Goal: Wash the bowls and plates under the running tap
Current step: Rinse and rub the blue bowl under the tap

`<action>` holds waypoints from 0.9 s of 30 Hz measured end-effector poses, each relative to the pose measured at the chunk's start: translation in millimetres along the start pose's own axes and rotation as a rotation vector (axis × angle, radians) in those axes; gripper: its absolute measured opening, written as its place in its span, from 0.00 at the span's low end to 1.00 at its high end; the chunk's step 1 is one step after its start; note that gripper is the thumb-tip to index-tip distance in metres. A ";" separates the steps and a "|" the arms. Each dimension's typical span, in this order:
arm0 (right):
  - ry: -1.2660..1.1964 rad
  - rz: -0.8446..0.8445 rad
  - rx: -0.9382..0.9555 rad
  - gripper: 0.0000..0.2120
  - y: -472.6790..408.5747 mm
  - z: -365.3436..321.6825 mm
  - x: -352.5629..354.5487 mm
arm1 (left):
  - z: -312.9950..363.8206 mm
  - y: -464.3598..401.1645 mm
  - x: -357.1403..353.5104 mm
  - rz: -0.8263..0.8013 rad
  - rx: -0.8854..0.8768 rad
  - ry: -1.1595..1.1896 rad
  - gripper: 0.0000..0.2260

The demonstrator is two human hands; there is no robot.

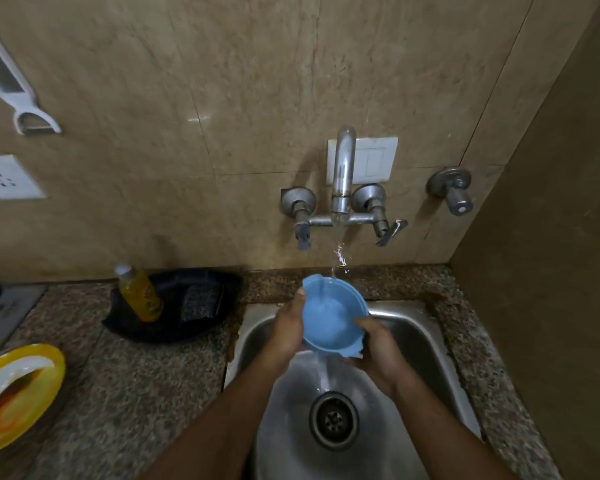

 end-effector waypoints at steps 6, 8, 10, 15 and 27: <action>-0.060 0.220 0.087 0.18 -2.7 -27.6 26.9 | 7.7 11.0 -17.7 -0.100 -0.116 -0.155 0.19; -0.037 0.226 0.073 0.16 -4.9 -23.5 35.1 | 2.5 14.7 -14.5 -0.052 -0.095 -0.098 0.18; -0.020 0.201 0.092 0.14 -6.2 -24.1 35.3 | 0.3 12.5 0.8 -0.060 -0.129 -0.190 0.19; 0.090 0.331 0.425 0.13 3.0 -73.2 26.8 | 23.2 15.9 52.6 0.019 -0.449 -0.703 0.15; 0.540 0.704 0.767 0.13 40.9 -147.2 -1.3 | 60.0 71.3 76.1 -0.091 -0.902 -1.209 0.30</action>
Point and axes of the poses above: each hand's wrist, its own y-axis away from the middle knuckle, its own x-axis out of the back of the hand, z = x × y, the point moved 7 cm from there along -y, towards the middle knuckle, and after that the axes turned 14 degrees about -x, right-handed, at the moved point
